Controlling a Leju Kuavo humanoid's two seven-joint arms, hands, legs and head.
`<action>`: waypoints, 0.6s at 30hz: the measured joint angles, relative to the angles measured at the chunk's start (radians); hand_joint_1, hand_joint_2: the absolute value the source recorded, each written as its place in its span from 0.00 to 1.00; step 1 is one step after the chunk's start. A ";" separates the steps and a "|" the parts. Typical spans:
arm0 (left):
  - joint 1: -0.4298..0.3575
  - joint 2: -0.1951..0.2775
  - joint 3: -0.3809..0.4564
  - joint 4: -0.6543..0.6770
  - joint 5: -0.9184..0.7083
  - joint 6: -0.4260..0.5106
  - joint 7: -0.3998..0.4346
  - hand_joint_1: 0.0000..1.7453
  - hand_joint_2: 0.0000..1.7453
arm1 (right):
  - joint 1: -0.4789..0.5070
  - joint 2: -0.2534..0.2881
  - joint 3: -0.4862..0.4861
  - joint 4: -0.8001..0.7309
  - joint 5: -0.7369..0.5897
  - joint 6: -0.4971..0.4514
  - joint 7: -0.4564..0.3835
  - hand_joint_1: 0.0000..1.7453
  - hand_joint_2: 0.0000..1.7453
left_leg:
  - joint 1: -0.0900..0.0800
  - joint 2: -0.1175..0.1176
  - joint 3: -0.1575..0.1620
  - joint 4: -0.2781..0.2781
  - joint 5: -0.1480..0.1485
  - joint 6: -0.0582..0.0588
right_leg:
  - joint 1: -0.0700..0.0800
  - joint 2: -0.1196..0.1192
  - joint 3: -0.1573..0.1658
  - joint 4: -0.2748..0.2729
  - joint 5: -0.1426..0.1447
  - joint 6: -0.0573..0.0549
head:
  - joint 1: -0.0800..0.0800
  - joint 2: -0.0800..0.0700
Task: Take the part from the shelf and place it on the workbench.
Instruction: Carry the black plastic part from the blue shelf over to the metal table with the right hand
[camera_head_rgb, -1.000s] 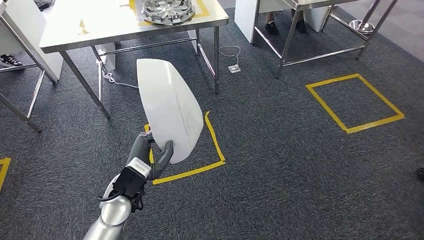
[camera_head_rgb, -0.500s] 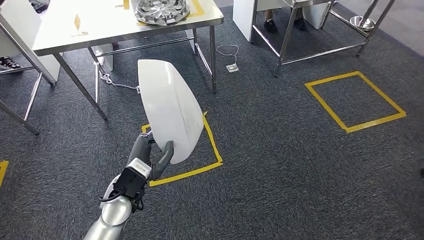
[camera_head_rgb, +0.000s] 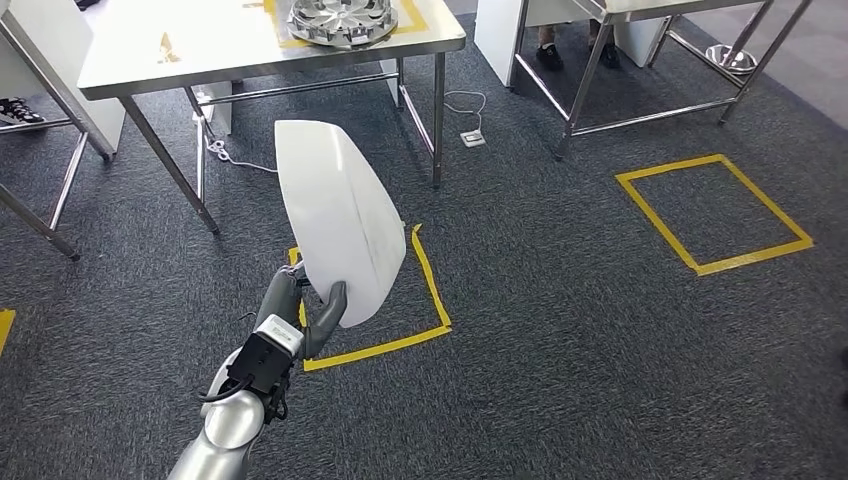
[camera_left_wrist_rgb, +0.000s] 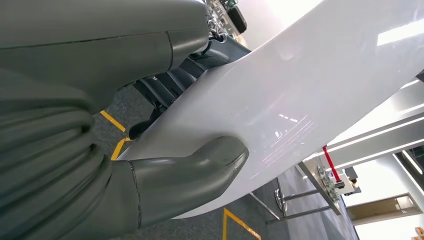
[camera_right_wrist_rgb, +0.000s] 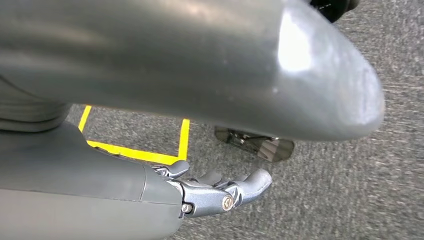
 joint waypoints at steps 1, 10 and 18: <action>0.000 0.000 0.000 0.000 0.000 0.000 0.000 1.00 1.00 | -0.001 0.000 0.000 0.000 0.000 0.002 -0.001 0.00 0.00 | -0.001 0.000 0.001 0.001 -0.003 -0.004 | 0.002 0.000 0.020 -0.044 0.013 -0.005 | 0.000 0.000; -0.005 0.000 0.000 0.000 0.001 0.000 0.000 1.00 1.00 | -0.001 -0.001 -0.001 0.000 0.000 0.007 -0.004 0.00 0.00 | 0.007 0.002 -0.109 0.226 -0.112 -0.049 | -0.006 -0.001 0.047 -0.082 0.014 -0.039 | -0.008 0.000; -0.002 0.001 0.000 -0.003 0.002 0.000 0.002 1.00 1.00 | -0.001 -0.002 -0.001 0.000 0.001 0.010 -0.001 0.00 0.00 | 0.013 0.000 -0.018 0.004 0.014 -0.039 | -0.010 0.004 0.064 -0.078 -0.005 0.000 | -0.011 0.000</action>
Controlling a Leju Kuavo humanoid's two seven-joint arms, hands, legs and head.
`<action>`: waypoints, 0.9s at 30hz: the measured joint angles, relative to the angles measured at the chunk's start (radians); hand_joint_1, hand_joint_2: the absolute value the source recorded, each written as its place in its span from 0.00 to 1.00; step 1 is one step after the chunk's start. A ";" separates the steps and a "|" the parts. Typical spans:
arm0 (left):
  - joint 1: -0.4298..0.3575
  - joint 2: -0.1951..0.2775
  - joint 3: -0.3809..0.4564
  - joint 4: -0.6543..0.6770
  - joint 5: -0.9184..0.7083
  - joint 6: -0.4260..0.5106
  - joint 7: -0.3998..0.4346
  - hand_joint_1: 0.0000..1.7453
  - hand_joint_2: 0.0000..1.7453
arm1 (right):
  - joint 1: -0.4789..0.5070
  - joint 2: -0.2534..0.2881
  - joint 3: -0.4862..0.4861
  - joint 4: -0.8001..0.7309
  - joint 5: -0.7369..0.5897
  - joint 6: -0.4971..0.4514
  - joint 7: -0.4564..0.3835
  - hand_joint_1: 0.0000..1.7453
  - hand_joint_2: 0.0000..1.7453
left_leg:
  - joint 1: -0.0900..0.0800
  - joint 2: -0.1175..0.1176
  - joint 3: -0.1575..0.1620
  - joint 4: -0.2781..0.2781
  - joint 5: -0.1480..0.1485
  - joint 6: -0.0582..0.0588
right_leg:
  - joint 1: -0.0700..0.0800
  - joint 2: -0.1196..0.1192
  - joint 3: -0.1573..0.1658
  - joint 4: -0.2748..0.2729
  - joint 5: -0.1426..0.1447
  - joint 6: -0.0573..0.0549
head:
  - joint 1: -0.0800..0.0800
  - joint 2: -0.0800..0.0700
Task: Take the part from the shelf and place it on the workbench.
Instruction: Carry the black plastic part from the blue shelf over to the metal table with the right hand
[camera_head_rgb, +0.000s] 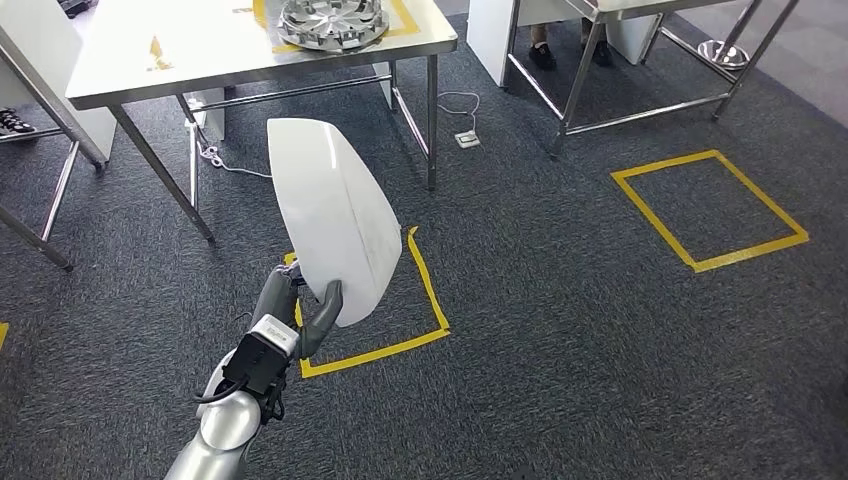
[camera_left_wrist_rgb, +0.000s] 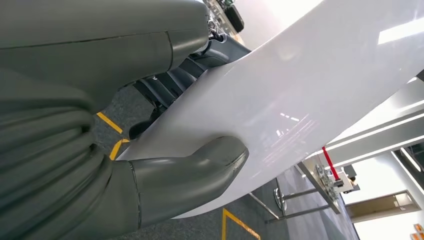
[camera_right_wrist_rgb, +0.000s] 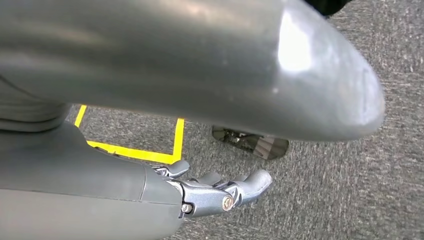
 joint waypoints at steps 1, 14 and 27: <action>0.000 -0.001 0.000 -0.001 0.000 0.000 0.000 1.00 1.00 | 0.000 0.000 0.000 0.000 0.001 0.001 0.000 0.00 0.00 | 0.000 -0.002 0.000 -0.001 0.002 0.011 | -0.001 0.000 0.001 -0.003 0.001 0.007 | 0.000 0.000; 0.006 -0.002 0.000 -0.013 0.003 -0.004 0.004 1.00 1.00 | -0.003 -0.007 0.000 0.000 0.005 0.017 -0.003 0.00 0.00 | -0.020 -0.004 0.015 -0.004 -0.009 0.043 | 0.026 -0.006 -0.032 0.019 0.020 -0.023 | 0.004 0.000; 0.005 0.003 0.000 0.000 0.007 -0.006 0.003 1.00 1.00 | 0.002 -0.006 0.000 0.000 -0.001 0.038 -0.007 0.00 0.00 | 0.008 0.005 -0.051 0.118 -0.035 -0.021 | 0.006 -0.006 0.000 -0.008 0.011 -0.036 | -0.003 0.000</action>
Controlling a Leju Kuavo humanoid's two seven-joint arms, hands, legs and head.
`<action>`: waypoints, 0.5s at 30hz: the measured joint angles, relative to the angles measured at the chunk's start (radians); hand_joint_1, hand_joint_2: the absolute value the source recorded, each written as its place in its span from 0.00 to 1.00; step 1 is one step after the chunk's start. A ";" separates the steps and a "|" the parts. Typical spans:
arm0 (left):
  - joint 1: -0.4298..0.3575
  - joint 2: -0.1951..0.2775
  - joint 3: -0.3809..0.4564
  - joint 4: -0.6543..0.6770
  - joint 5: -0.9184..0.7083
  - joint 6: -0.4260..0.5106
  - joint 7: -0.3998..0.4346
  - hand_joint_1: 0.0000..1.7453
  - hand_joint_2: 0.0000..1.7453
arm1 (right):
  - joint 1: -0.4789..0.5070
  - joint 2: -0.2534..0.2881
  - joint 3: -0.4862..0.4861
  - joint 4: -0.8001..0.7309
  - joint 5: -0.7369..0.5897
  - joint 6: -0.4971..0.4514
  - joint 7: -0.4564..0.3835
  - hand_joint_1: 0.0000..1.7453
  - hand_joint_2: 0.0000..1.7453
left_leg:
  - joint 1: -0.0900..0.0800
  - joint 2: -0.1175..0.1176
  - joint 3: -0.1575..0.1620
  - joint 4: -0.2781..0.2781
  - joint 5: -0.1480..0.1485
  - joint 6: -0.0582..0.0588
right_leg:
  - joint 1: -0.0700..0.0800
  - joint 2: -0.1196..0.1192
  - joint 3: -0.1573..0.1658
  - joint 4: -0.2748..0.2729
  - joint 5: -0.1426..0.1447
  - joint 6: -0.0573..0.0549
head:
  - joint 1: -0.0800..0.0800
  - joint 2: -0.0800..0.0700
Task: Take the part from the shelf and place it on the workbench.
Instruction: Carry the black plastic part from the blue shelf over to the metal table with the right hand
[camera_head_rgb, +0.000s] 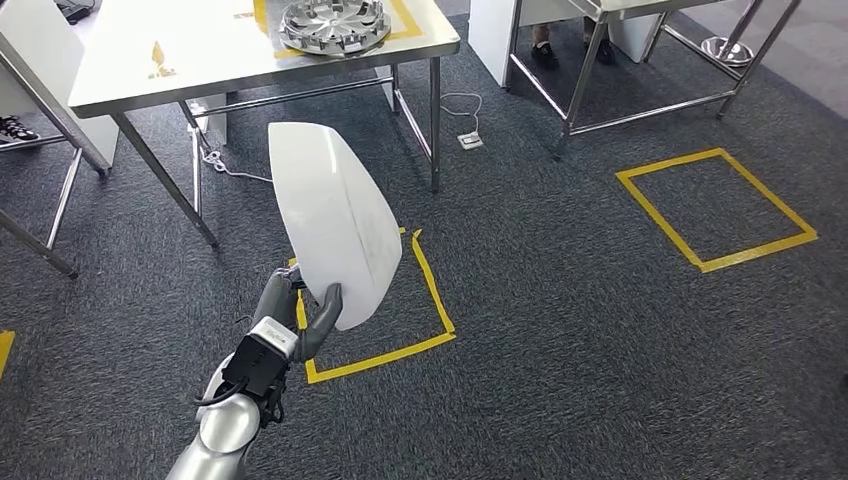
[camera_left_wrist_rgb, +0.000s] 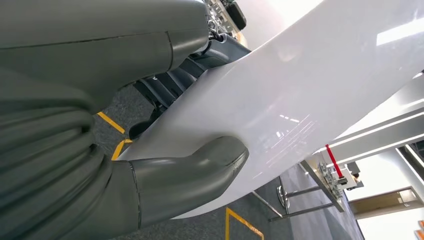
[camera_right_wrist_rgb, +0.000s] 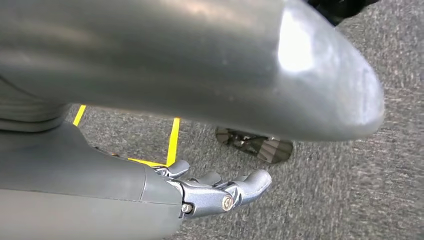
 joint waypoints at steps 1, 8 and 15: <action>-0.001 0.000 0.000 0.001 0.000 -0.001 0.000 1.00 1.00 | 0.000 0.000 0.000 0.000 0.000 0.001 -0.002 0.00 0.00 | 0.000 0.000 0.031 -0.063 0.022 0.001 | -0.001 0.001 0.001 0.004 -0.005 0.007 | -0.001 0.000; -0.006 -0.005 0.000 0.003 0.005 -0.009 -0.002 1.00 1.00 | -0.002 0.000 -0.003 0.000 -0.001 0.003 -0.008 0.00 0.00 | -0.003 -0.006 0.068 -0.129 0.030 0.054 | -0.003 0.002 -0.019 0.053 -0.039 0.049 | 0.004 0.000; -0.003 -0.006 0.000 0.006 0.005 -0.014 -0.003 1.00 1.00 | 0.007 0.000 -0.005 0.000 -0.002 0.009 -0.008 0.00 0.00 | -0.010 -0.009 0.086 -0.129 0.014 0.063 | 0.001 0.002 -0.120 0.181 -0.023 0.043 | 0.010 0.000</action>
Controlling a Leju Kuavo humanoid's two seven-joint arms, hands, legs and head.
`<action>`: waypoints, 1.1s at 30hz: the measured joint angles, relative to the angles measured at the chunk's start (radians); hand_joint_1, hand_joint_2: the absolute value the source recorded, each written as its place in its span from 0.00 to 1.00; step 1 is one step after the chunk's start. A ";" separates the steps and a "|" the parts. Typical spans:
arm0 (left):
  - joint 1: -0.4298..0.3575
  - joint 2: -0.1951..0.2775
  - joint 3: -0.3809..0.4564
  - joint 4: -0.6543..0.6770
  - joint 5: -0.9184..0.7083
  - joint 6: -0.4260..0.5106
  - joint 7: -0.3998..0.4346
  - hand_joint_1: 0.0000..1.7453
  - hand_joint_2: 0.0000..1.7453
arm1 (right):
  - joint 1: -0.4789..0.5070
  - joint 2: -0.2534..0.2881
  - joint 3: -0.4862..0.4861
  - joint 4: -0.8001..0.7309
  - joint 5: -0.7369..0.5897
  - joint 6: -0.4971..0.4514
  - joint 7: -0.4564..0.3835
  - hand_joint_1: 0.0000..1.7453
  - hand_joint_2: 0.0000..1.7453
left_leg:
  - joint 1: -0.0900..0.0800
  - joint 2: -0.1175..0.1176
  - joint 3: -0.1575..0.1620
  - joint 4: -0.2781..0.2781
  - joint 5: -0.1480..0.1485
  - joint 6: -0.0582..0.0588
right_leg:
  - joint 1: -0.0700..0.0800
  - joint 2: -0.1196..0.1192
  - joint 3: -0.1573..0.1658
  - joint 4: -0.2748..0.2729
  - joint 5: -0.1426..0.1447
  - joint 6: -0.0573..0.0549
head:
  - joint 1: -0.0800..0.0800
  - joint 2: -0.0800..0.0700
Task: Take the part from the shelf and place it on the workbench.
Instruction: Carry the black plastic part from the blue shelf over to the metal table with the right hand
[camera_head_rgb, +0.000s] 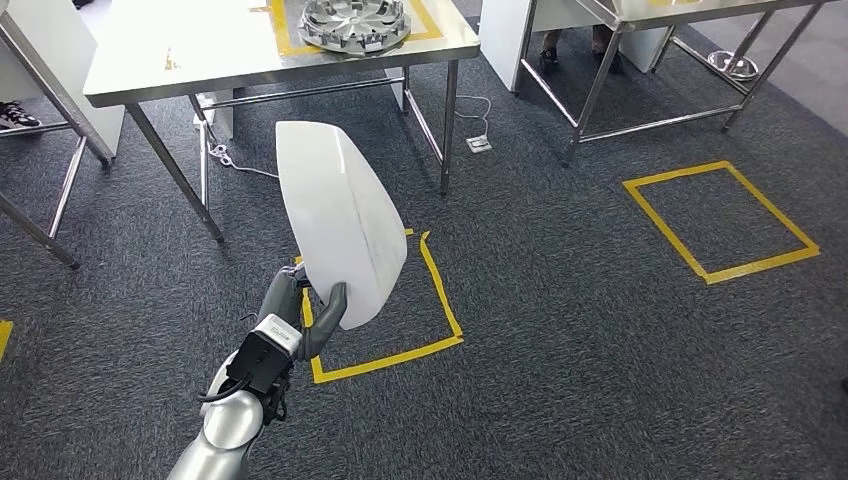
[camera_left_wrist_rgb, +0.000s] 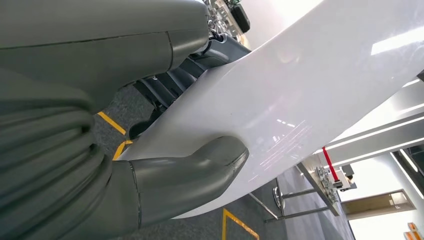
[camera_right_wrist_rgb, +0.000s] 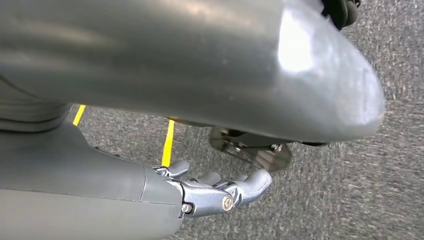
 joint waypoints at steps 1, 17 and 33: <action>0.000 0.000 0.000 0.000 0.000 0.000 0.000 1.00 1.00 | 0.000 0.000 0.000 0.000 0.000 0.000 0.000 0.00 0.00 | 0.000 -0.001 0.005 0.000 -0.003 -0.002 | 0.001 0.000 0.027 -0.061 0.034 -0.004 | 0.000 0.000; 0.010 0.013 0.000 -0.003 -0.003 0.002 -0.002 1.00 1.00 | 0.003 0.006 -0.001 0.000 -0.001 0.011 0.002 0.00 0.00 | 0.000 0.006 -0.125 0.201 -0.039 -0.053 | 0.000 -0.001 0.135 -0.189 0.019 -0.047 | -0.007 0.000; 0.008 0.007 0.000 -0.004 -0.008 0.005 -0.002 1.00 1.00 | 0.002 0.010 -0.003 0.000 0.001 0.014 0.002 0.00 0.00 | -0.004 0.001 0.001 -0.006 0.006 0.004 | 0.003 -0.001 0.002 -0.001 -0.003 -0.003 | 0.003 0.000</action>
